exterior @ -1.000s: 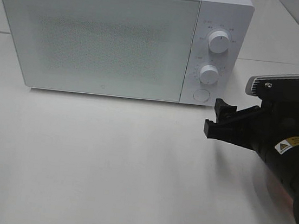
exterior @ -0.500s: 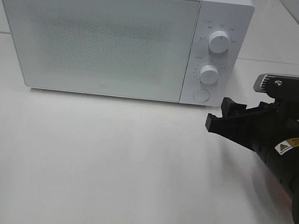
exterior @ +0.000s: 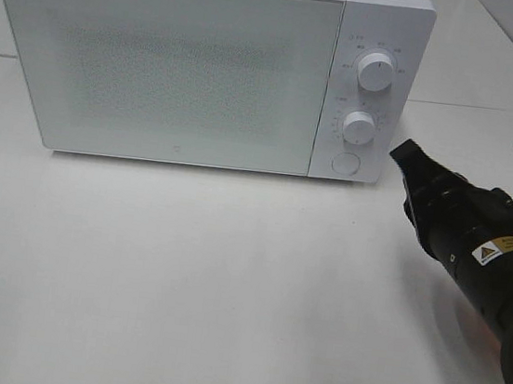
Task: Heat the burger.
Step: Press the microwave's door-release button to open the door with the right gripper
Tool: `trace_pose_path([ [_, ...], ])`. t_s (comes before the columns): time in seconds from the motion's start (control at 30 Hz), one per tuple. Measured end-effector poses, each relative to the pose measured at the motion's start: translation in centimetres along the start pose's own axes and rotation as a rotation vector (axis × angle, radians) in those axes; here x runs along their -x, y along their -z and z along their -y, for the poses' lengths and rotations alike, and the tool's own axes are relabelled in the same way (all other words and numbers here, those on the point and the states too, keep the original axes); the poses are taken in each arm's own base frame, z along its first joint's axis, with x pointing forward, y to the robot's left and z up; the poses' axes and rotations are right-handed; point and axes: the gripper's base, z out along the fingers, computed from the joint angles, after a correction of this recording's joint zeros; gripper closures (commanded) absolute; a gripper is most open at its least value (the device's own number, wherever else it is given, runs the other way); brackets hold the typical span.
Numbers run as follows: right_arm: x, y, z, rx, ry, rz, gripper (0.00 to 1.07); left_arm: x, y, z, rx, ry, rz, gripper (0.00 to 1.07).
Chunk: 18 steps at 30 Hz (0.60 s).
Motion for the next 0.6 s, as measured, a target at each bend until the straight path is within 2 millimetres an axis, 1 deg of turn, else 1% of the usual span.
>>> trace_pose_path([
  [0.03, 0.00, 0.00, 0.00, 0.000, -0.106, 0.000, 1.04, 0.00, 0.00, 0.00, 0.000, 0.000, 0.000, 0.09],
  [0.07, 0.00, 0.00, 0.00, 0.000, -0.106, 0.000, 1.04, 0.00, 0.00, 0.00, 0.000, 0.000, 0.000, 0.09],
  [0.1, 0.00, 0.00, 0.00, 0.000, -0.201, 0.000, 1.07, 0.00, 0.00, 0.00, 0.000, 0.000, 0.000, 0.09],
  [0.13, 0.00, 0.00, 0.00, 0.000, -0.201, 0.000, 1.07, 0.00, 0.00, 0.00, 0.000, 0.000, 0.000, 0.09],
  [0.17, -0.03, 0.00, 0.01, -0.002, -0.252, -0.004, 1.07, 0.00, 0.00, 0.00, 0.000, 0.000, 0.000, 0.09],
  [0.2, -0.11, 0.00, 0.06, -0.009, -0.344, -0.011, 1.07, 0.00, 0.00, 0.00, 0.000, 0.000, 0.000, 0.09],
  [0.23, -0.11, 0.00, 0.06, -0.009, -0.344, -0.011, 1.07, 0.00, 0.00, 0.00, 0.000, 0.000, 0.000, 0.09],
  [0.3, -0.22, 0.00, 0.06, -0.012, -0.456, -0.023, 1.07, 0.00, 0.00, 0.00, 0.000, 0.000, 0.000, 0.09],
  [0.33, -0.22, 0.00, 0.06, -0.012, -0.456, -0.023, 1.07, 0.00, 0.00, 0.00, 0.000, 0.000, 0.000, 0.09],
  [0.37, -0.24, 0.00, 0.05, -0.013, -0.524, -0.024, 1.07, 0.00, 0.00, 0.00, 0.000, 0.000, 0.000, 0.09],
  [0.43, -0.25, 0.00, 0.06, -0.014, -0.548, -0.025, 1.07, 0.00, 0.00, 0.00, 0.000, 0.000, 0.000, 0.09],
  [0.47, -0.35, 0.01, 0.13, -0.025, -0.596, -0.033, 1.07, 0.00, 0.00, 0.00, 0.000, 0.000, 0.000, 0.09],
  [0.6, -0.58, 0.02, 0.29, -0.051, -0.647, -0.052, 1.07, 0.00, 0.00, 0.00, 0.000, 0.000, 0.000, 0.09],
])
